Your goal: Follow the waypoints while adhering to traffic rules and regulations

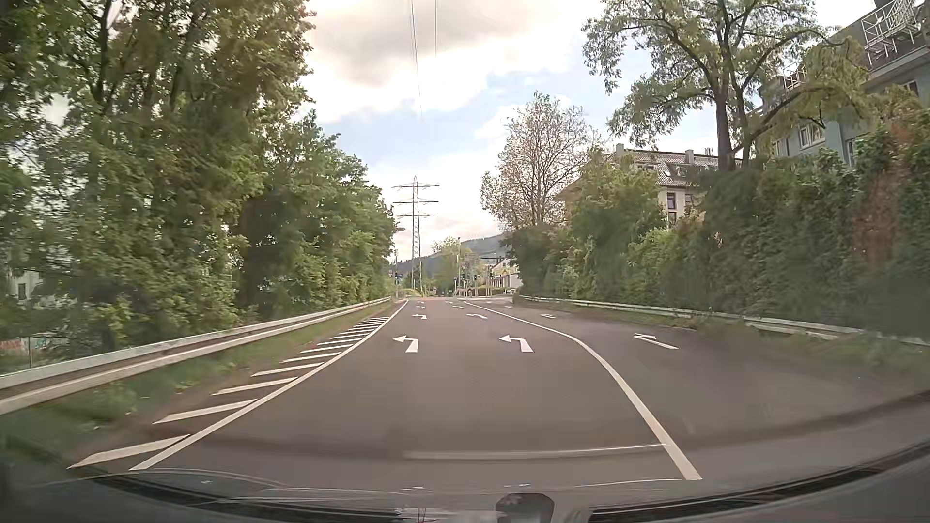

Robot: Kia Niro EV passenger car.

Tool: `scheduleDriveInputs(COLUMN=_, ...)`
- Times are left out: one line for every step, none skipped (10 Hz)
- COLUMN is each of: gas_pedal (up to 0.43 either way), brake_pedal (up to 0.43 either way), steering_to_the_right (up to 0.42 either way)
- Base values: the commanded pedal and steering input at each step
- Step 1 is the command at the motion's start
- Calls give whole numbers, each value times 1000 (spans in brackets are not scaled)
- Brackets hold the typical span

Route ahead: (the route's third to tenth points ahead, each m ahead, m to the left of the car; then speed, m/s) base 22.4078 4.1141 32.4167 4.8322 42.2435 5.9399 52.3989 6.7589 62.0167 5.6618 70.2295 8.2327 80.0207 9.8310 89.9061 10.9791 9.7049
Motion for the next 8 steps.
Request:
scheduleDriveInputs(gas_pedal=59, brake_pedal=0, steering_to_the_right=13)
scheduleDriveInputs(gas_pedal=59, brake_pedal=0, steering_to_the_right=10)
scheduleDriveInputs(gas_pedal=67, brake_pedal=0, steering_to_the_right=7)
scheduleDriveInputs(gas_pedal=67, brake_pedal=0, steering_to_the_right=4)
scheduleDriveInputs(gas_pedal=67, brake_pedal=0, steering_to_the_right=4)
scheduleDriveInputs(gas_pedal=67, brake_pedal=0, steering_to_the_right=1)
scheduleDriveInputs(gas_pedal=67, brake_pedal=0, steering_to_the_right=0)
scheduleDriveInputs(gas_pedal=67, brake_pedal=0, steering_to_the_right=-3)
